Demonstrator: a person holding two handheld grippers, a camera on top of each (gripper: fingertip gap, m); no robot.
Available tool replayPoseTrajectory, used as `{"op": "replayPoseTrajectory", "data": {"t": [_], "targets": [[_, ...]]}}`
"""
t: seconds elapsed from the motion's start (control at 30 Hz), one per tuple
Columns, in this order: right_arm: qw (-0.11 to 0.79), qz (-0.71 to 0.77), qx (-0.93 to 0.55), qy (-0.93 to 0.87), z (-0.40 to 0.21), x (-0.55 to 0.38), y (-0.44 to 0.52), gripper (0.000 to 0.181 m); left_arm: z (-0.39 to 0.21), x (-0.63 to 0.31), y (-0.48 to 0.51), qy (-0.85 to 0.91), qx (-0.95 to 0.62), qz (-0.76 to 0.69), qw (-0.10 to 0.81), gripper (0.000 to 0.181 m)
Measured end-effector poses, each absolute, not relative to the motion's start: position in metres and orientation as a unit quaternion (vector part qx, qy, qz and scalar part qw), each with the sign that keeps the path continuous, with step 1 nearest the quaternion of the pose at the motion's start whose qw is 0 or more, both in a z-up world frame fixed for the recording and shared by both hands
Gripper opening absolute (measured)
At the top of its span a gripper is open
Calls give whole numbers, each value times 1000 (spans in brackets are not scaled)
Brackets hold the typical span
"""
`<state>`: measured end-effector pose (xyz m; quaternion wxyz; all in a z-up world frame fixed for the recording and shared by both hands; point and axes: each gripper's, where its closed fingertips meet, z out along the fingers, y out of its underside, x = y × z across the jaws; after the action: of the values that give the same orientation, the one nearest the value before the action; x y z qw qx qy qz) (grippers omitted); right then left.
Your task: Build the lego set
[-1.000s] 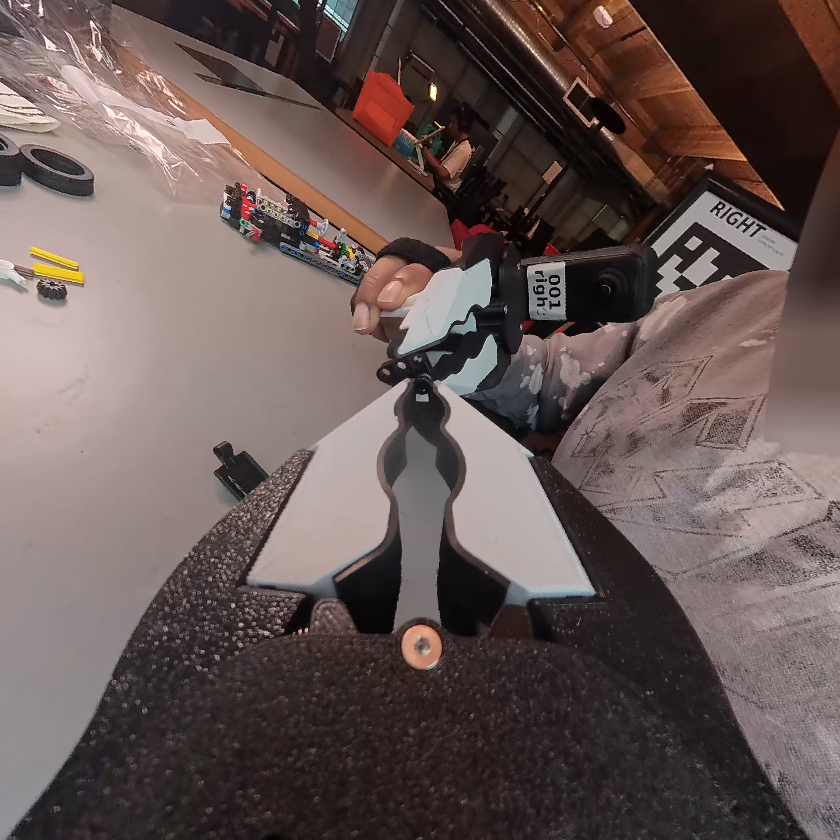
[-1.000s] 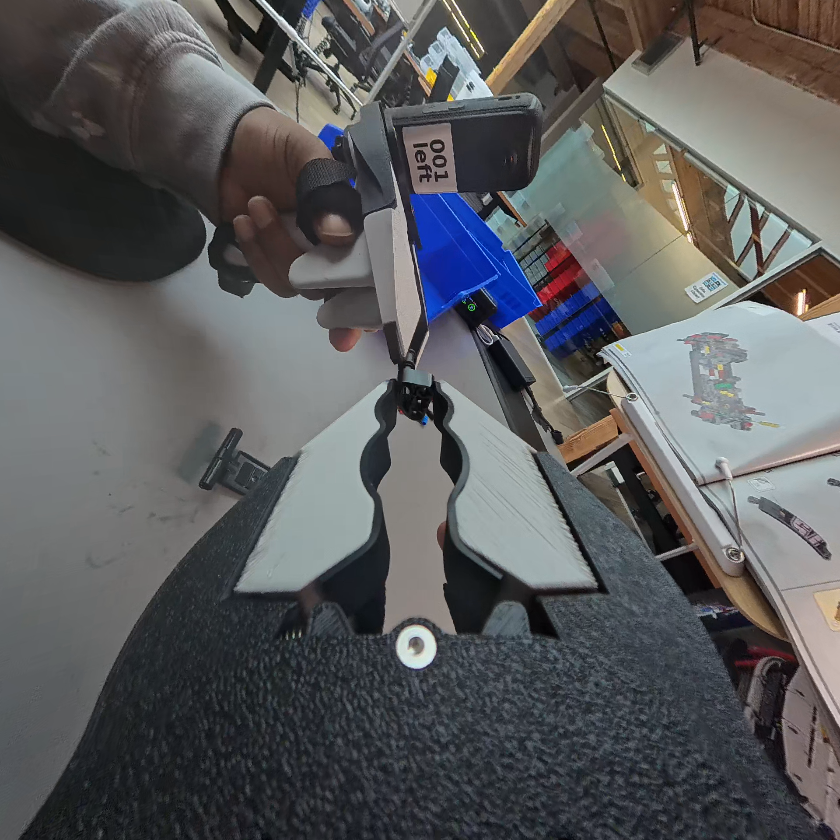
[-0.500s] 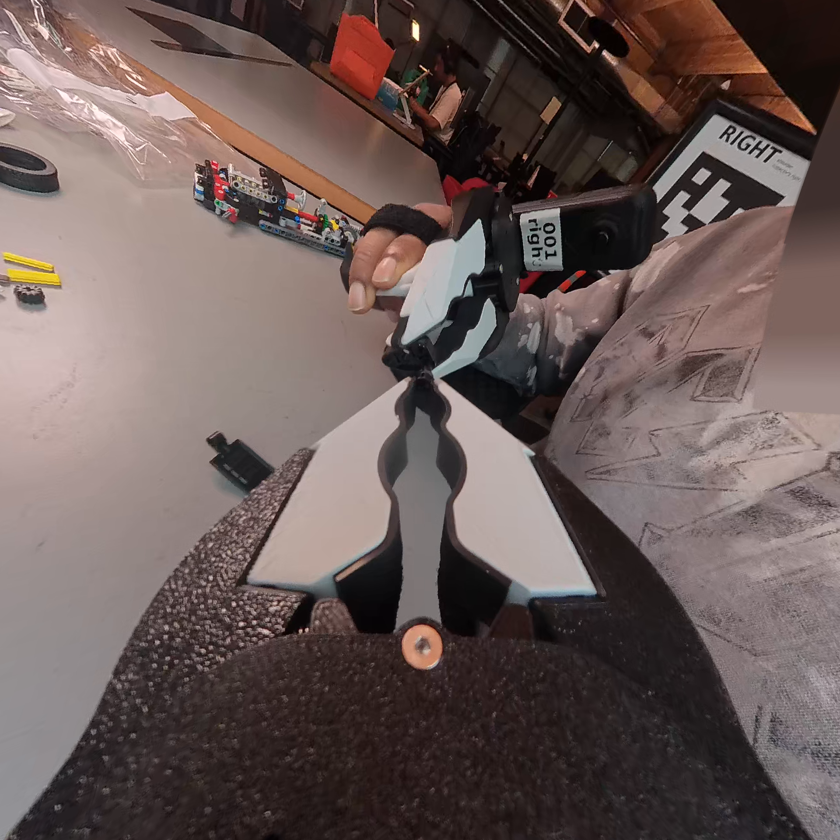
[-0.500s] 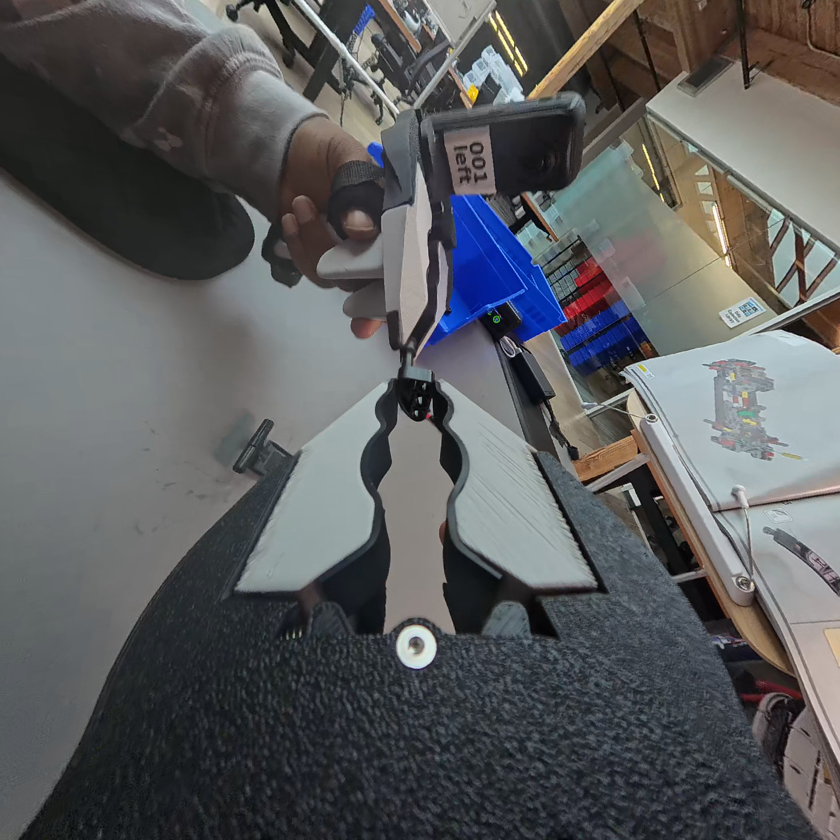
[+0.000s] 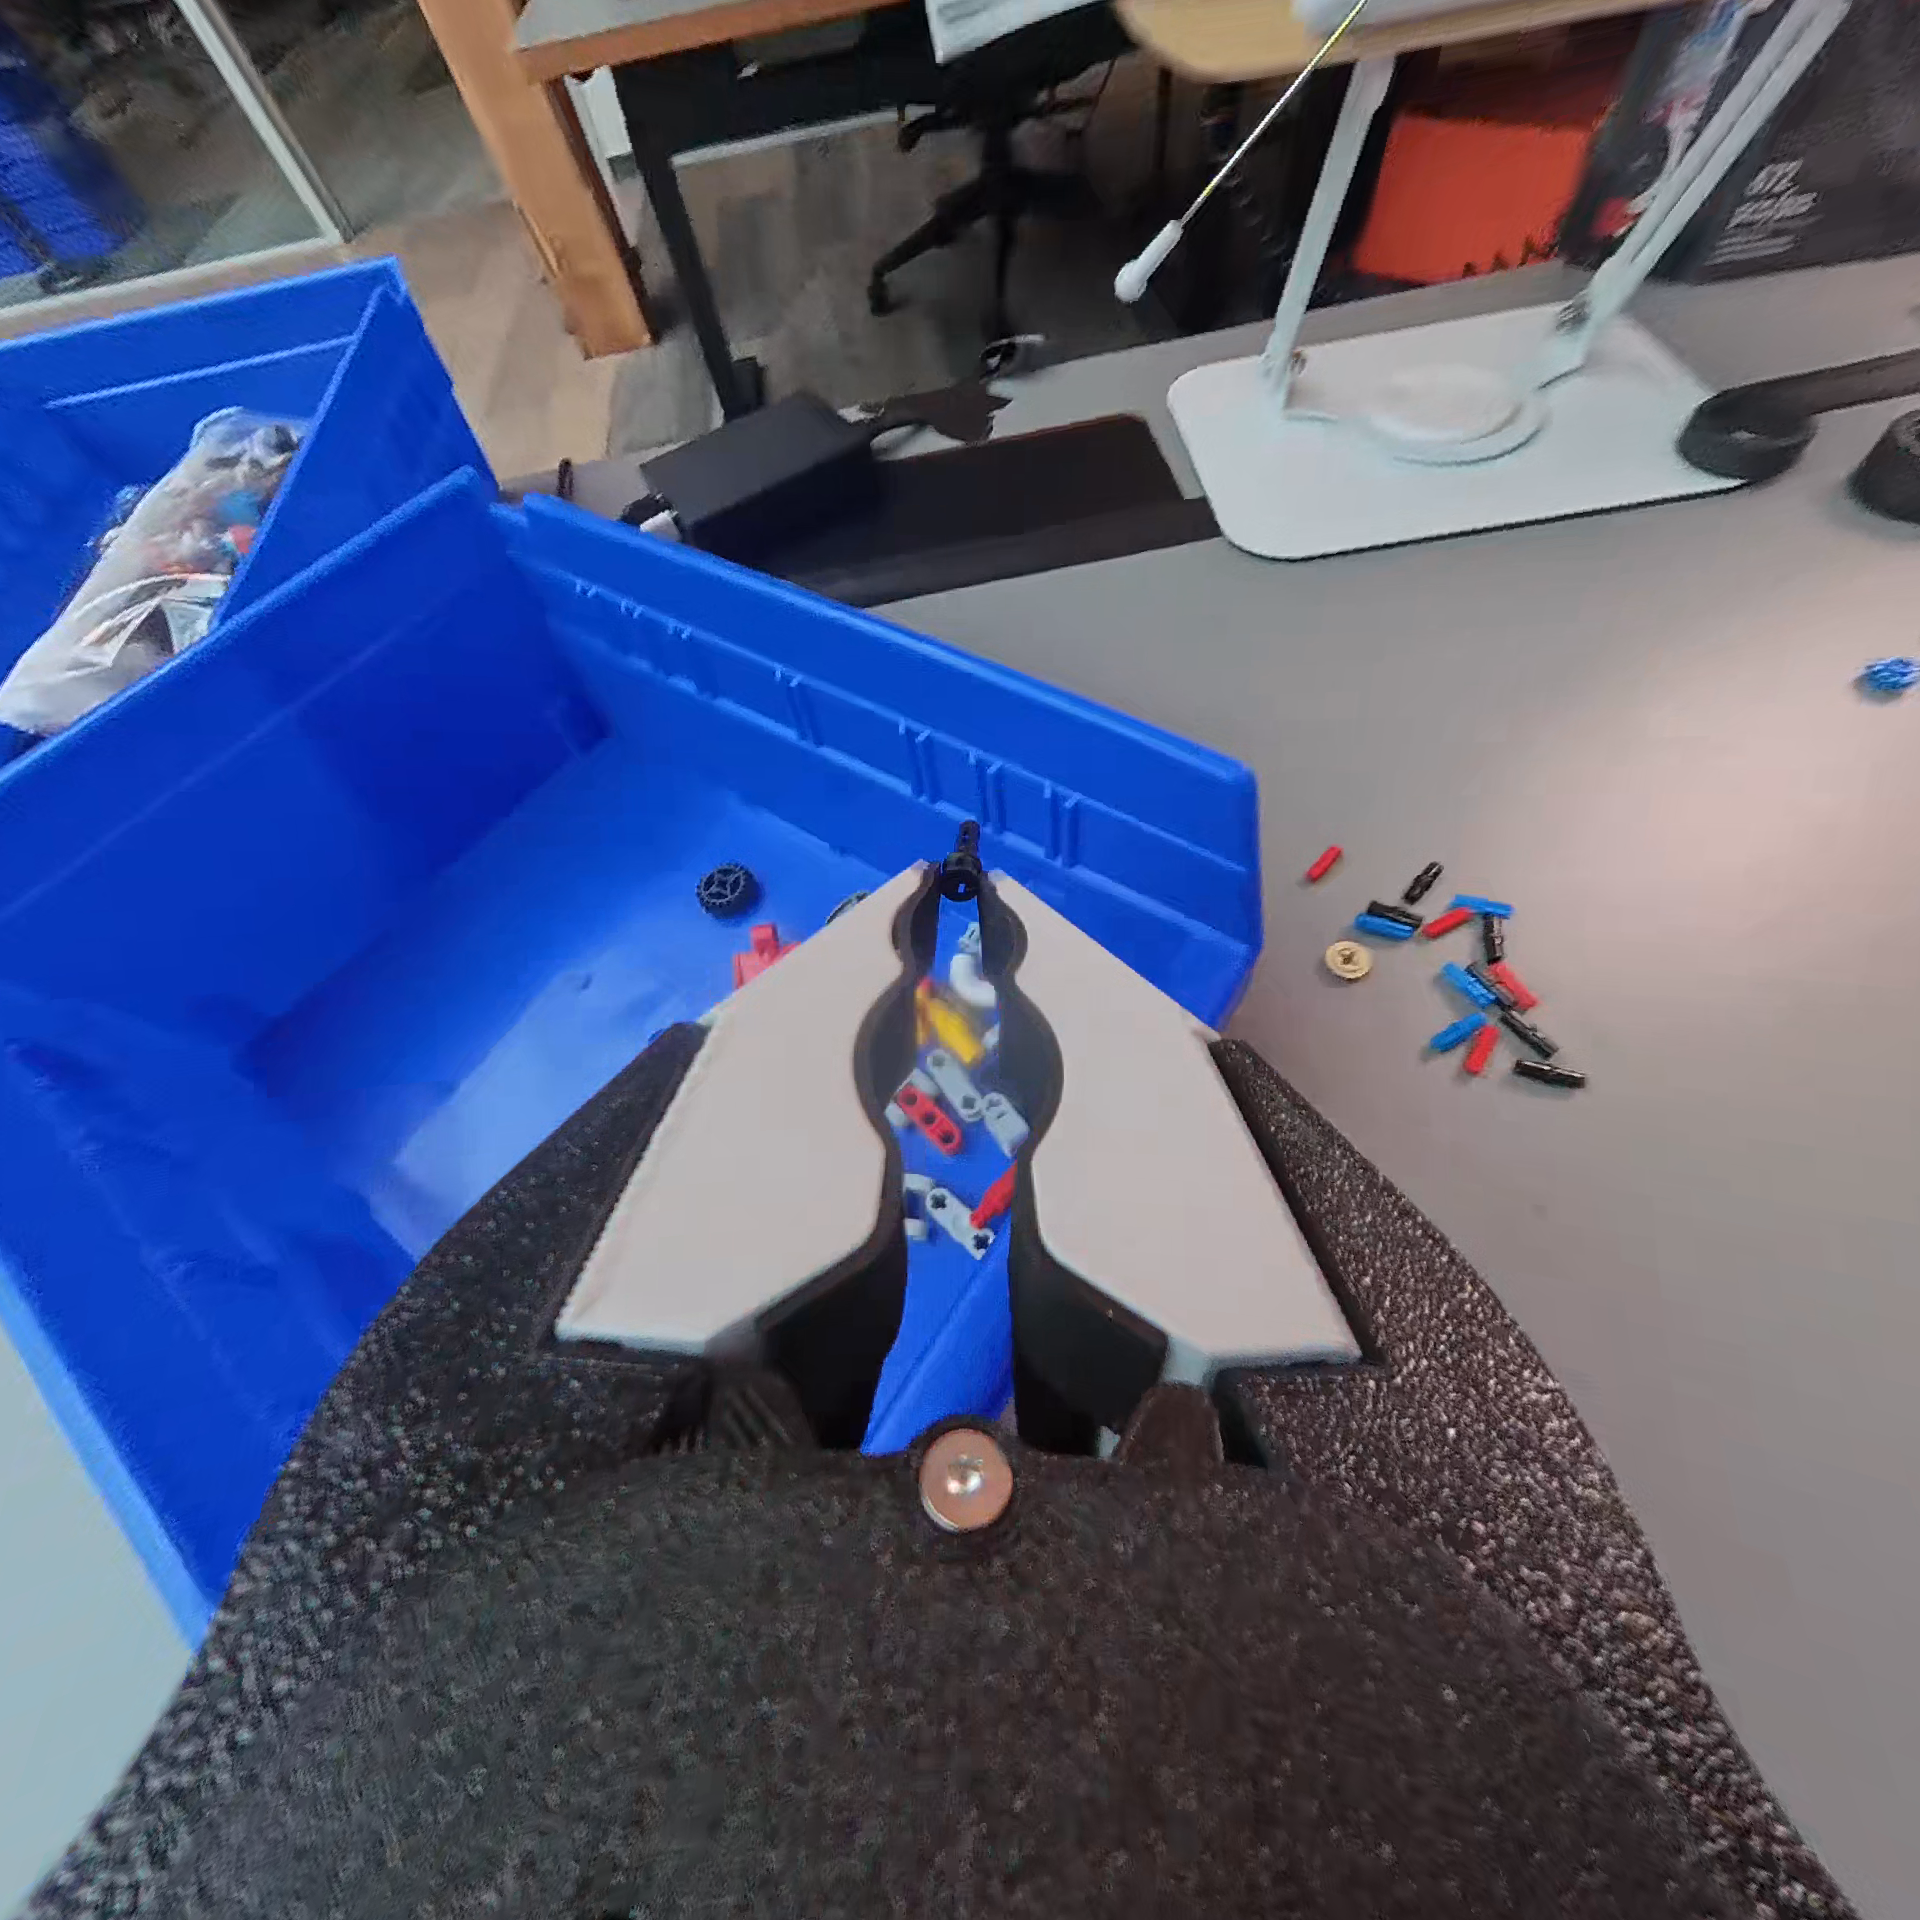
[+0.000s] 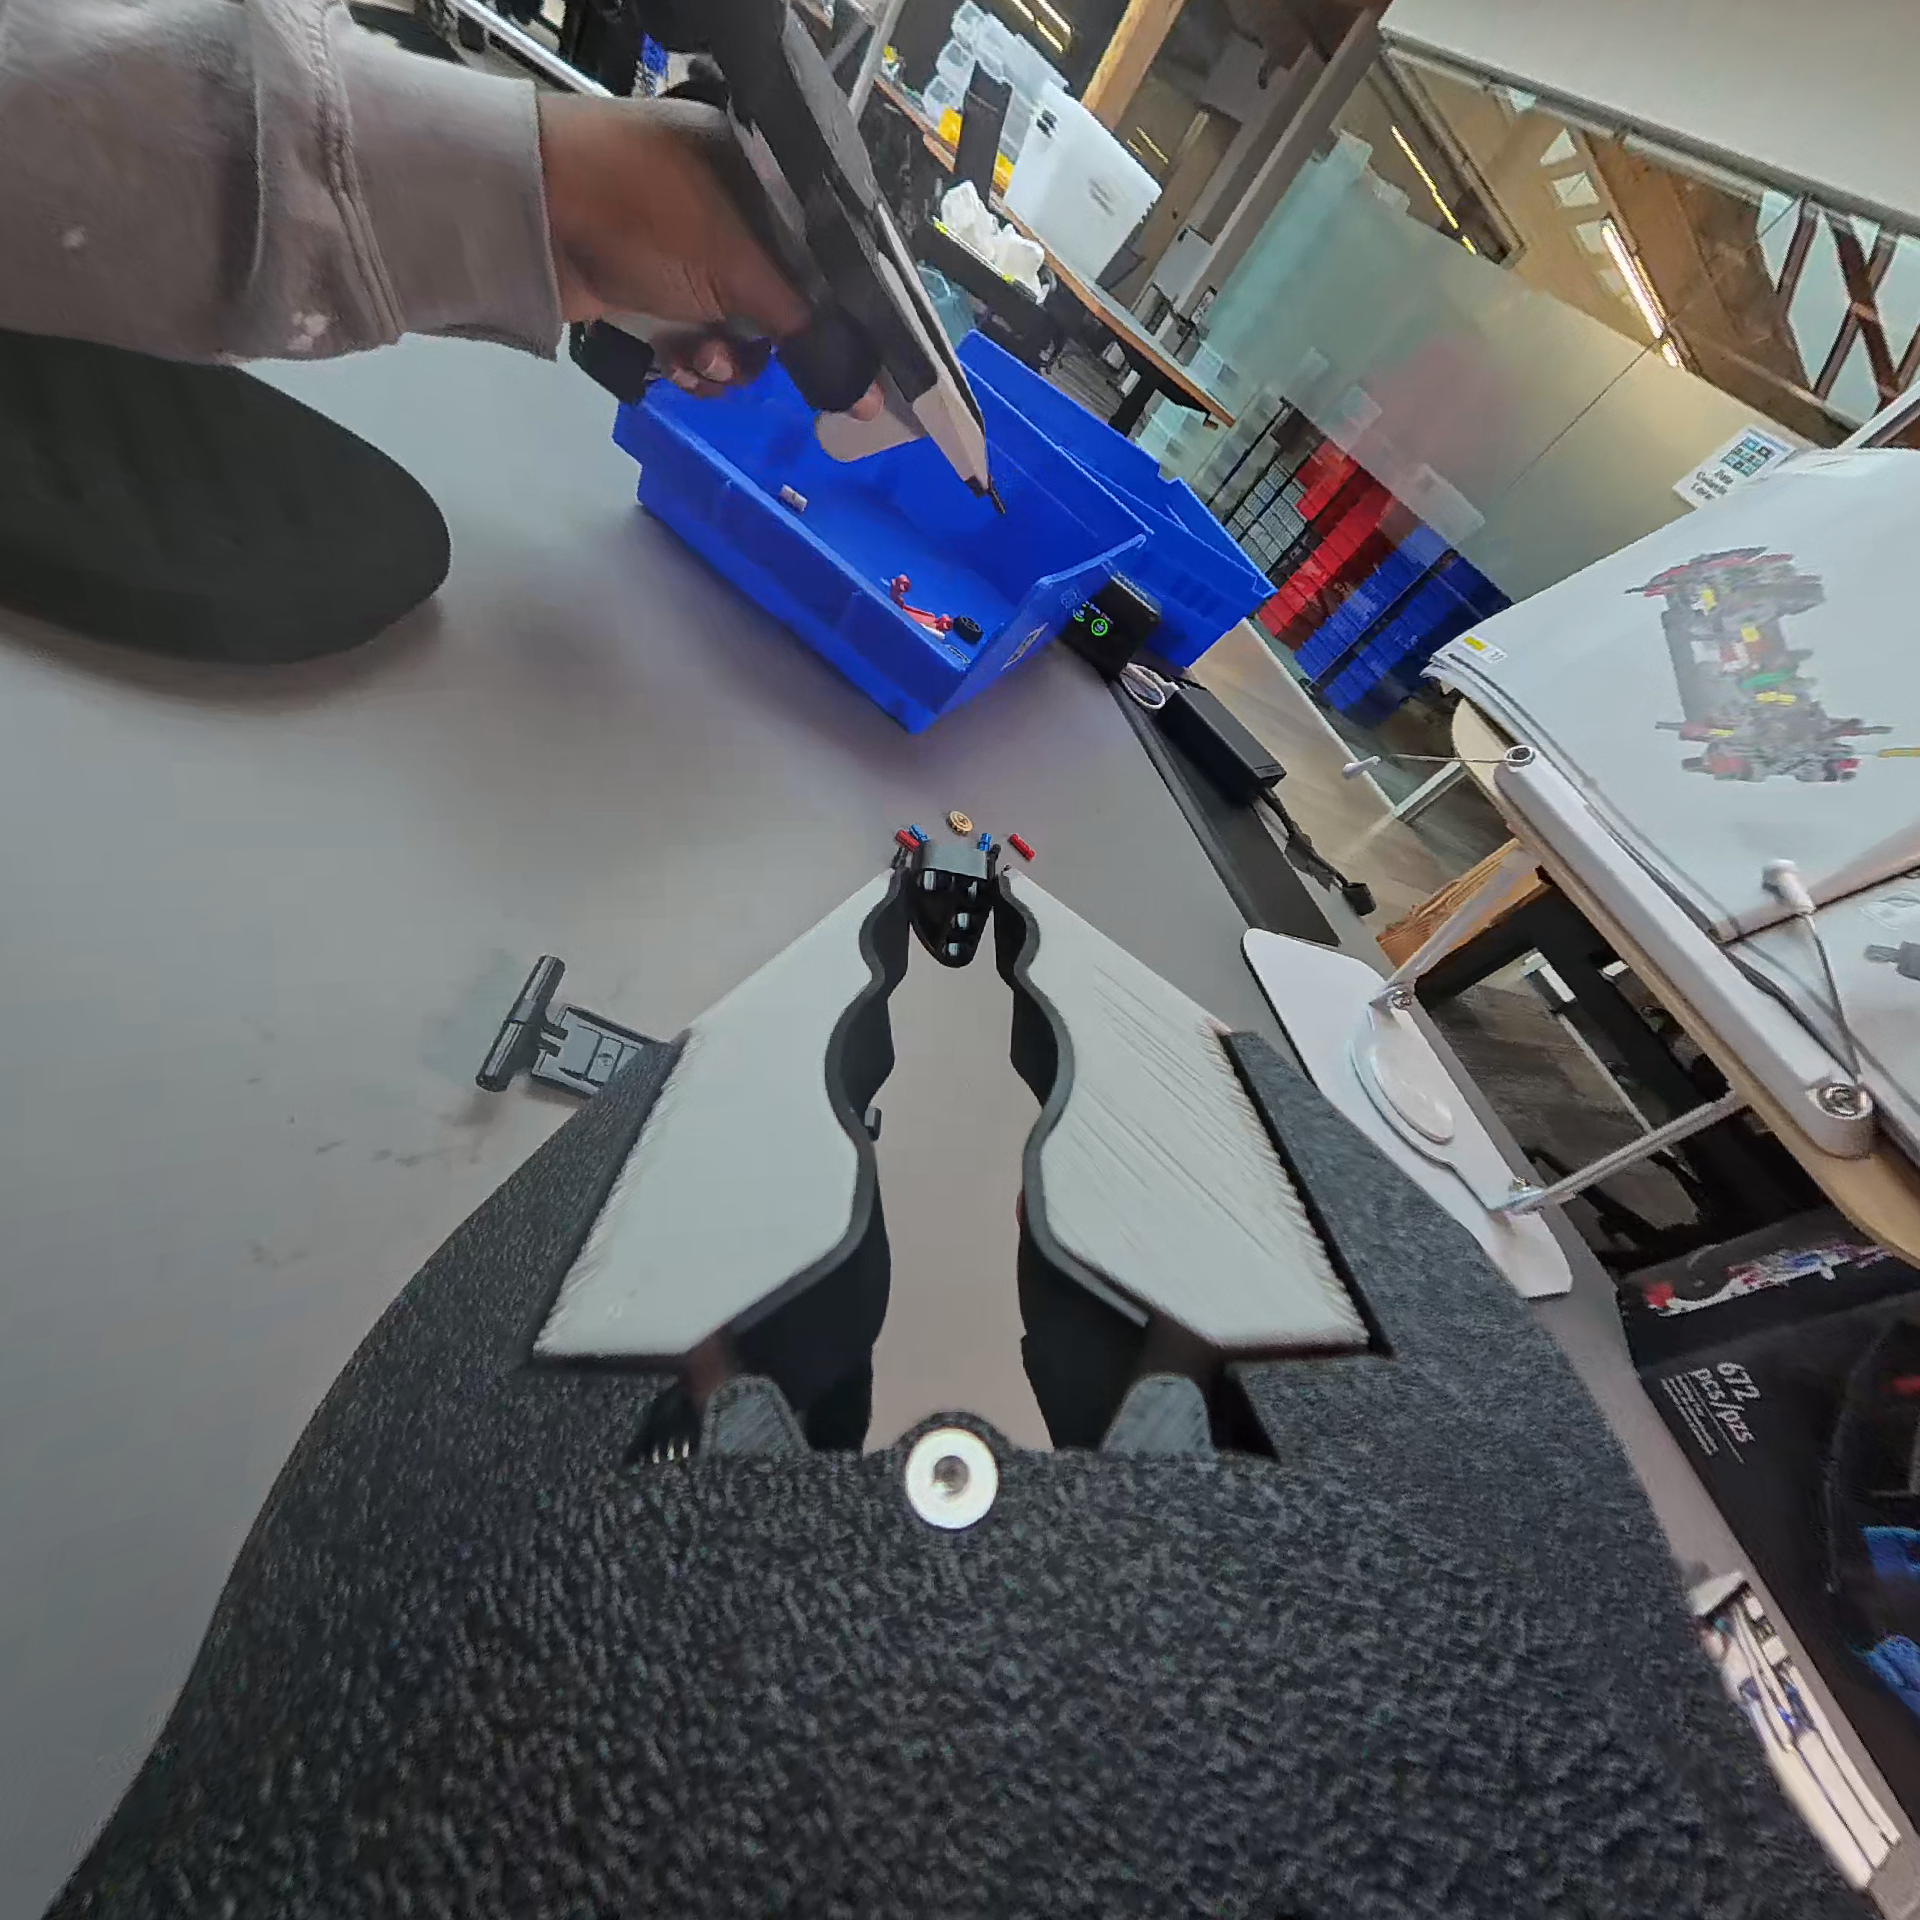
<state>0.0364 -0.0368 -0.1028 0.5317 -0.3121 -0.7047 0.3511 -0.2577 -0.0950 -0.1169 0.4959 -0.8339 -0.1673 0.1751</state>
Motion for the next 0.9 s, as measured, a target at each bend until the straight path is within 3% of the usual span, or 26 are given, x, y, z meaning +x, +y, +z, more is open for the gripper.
{"op": "replayPoseTrajectory", "data": {"t": [0.1, 0.23, 0.37, 0.47, 0.57, 0.77, 0.9], "targets": [[529, 357, -323, -699, -106, 34, -36, 13, -121, -259, -95, -166, -833, 194, 491, 22], [540, 347, -332, -691, -107, 31, -31, 13, -107, -226, -75, -122, -819, 126, 547, 26], [560, 326, -326, -688, -107, 26, -32, 13, -103, -111, -45, -18, -802, -164, 575, 29], [578, 314, -305, -690, -106, 23, -39, 14, -104, -22, -48, 36, -762, -402, 506, 41], [587, 307, -277, -696, -106, 23, -51, 14, -110, 24, -52, 57, -742, -497, 447, 40], [588, 309, -257, -702, -106, 23, -62, 14, -109, 41, -53, 67, -728, -544, 412, 23], [583, 292, -291, -701, -109, 24, -41, 22, -109, -6, -38, 57, -778, -390, 489, 22]]}}
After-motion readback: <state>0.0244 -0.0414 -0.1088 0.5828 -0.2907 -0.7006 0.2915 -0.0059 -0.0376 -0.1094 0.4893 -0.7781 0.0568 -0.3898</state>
